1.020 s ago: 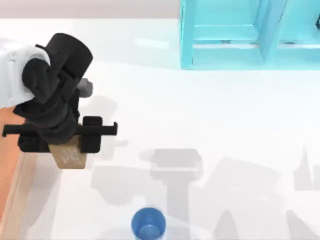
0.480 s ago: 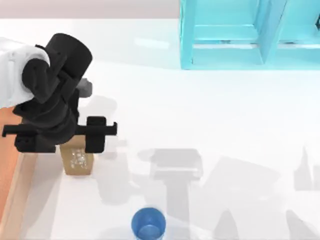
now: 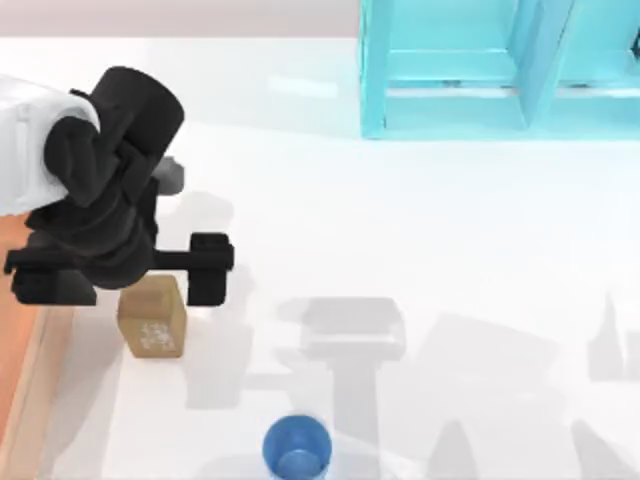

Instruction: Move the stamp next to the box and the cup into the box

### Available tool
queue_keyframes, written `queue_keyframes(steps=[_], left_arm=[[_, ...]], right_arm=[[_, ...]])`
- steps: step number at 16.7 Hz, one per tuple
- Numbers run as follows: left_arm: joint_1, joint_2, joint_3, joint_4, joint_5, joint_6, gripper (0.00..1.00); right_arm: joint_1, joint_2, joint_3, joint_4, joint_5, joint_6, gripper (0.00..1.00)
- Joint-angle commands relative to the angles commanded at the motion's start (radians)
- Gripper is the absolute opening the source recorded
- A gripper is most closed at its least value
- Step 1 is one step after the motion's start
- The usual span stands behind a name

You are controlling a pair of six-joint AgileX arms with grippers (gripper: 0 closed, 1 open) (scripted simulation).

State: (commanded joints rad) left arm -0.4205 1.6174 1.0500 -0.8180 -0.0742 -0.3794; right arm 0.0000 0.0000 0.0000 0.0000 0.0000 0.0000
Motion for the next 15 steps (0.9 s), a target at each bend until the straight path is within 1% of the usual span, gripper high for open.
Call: queue_keyframes(steps=[3, 5, 13, 15], left_arm=[[-0.002, -0.001, 0.002, -0.003, 0.0, 0.001, 1.0], [-0.005, -0.005, 0.035, -0.039, 0.001, 0.003, 1.0], [-0.007, -0.04, 0.298, -0.343, 0.0, -0.004, 1.0], [-0.006, -0.049, 0.343, -0.391, -0.001, -0.005, 1.0]], right_arm=[[0.0, 0.0, 0.0, 0.0, 0.0, 0.0, 1.0], [0.0, 0.0, 0.0, 0.0, 0.0, 0.0, 1.0], [0.0, 0.0, 0.0, 0.0, 0.0, 0.0, 1.0], [0.0, 0.0, 0.0, 0.0, 0.0, 0.0, 1.0]])
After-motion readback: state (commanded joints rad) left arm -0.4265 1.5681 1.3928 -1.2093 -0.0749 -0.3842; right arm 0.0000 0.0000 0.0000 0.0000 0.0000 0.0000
